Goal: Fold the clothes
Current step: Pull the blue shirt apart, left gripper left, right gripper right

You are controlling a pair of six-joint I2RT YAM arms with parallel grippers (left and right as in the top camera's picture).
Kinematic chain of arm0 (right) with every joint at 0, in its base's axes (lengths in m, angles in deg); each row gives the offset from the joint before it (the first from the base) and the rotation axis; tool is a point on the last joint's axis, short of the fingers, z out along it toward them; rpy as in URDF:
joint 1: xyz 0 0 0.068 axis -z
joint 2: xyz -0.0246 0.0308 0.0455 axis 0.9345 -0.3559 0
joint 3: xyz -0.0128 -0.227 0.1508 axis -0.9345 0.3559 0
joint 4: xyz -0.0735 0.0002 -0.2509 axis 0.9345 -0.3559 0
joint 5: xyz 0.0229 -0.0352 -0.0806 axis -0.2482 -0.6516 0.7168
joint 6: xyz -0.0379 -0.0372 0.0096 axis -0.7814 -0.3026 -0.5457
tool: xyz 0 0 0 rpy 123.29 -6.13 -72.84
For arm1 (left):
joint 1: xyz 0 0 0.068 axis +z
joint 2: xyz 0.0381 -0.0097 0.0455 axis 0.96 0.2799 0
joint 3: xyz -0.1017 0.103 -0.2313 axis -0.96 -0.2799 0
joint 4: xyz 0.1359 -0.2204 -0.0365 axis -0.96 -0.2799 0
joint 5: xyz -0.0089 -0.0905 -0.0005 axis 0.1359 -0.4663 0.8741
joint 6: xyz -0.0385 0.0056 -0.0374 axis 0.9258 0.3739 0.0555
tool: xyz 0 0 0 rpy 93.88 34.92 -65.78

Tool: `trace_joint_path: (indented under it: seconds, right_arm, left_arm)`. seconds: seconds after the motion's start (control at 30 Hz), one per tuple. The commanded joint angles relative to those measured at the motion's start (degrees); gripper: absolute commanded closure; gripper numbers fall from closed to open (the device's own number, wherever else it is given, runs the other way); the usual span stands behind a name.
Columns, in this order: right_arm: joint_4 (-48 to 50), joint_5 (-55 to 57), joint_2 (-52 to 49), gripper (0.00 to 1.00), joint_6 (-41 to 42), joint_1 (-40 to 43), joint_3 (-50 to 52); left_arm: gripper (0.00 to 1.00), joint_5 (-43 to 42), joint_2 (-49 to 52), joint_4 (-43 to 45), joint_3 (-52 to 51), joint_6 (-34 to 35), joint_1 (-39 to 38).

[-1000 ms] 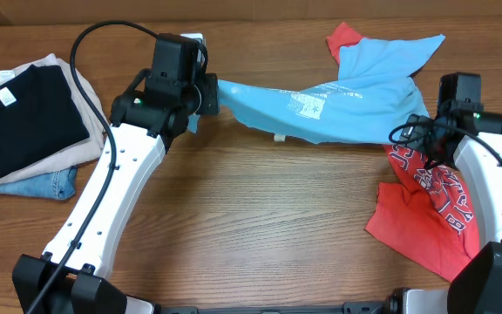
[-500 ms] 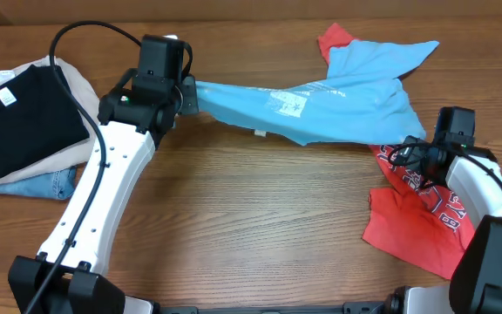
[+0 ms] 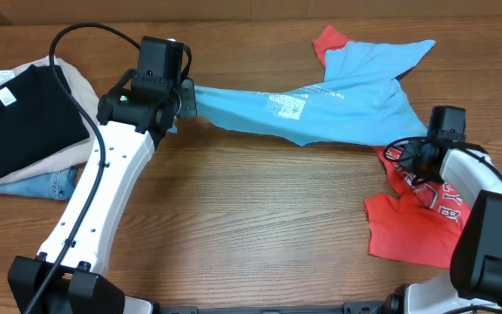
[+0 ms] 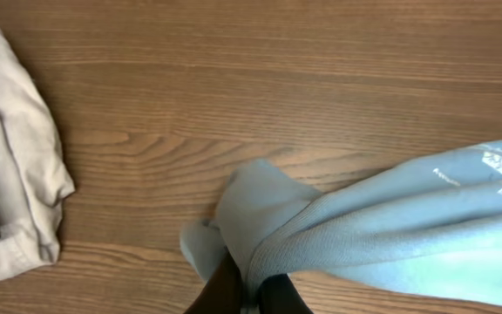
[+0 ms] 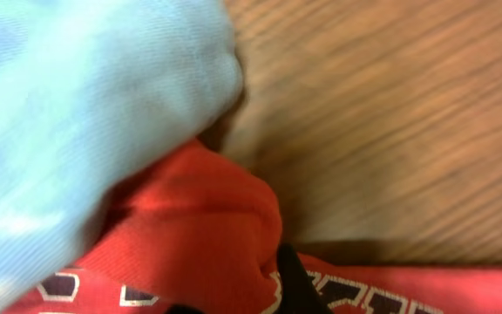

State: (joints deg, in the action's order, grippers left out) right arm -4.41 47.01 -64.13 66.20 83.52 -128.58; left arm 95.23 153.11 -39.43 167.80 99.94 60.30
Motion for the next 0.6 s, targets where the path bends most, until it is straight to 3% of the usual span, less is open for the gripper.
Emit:
trace_joint_path:
  seconds: [0.0, 0.17, 0.33, 0.5, 0.57]
  right_arm:
    - [-4.8, 8.2, -0.4, 0.96, 6.5, 5.6, -5.4]
    - [-13.5, 14.5, 0.0, 0.96, 6.6, 13.2, -20.3]
    - [-16.2, 12.8, 0.0, 0.93, 6.3, 19.0, -29.8]
    - [-17.3, 8.5, -0.2, 0.66, 6.3, 20.4, -30.3]
    - [-17.7, 8.1, -0.2, 0.47, 6.3, 20.3, -30.0]
  left_arm:
    - [0.96, 4.1, -0.5, -0.3, 0.0, -0.6, 1.1]
    - [0.96, 4.3, -0.5, -0.5, 0.0, -0.6, 3.3]
    - [0.96, 4.3, -0.5, 0.0, 0.0, -0.6, 4.5]
    - [0.95, 4.3, -0.5, 0.2, 0.0, -0.6, 4.5]
    - [0.95, 4.3, -0.5, 0.2, 0.0, -0.6, 4.5]
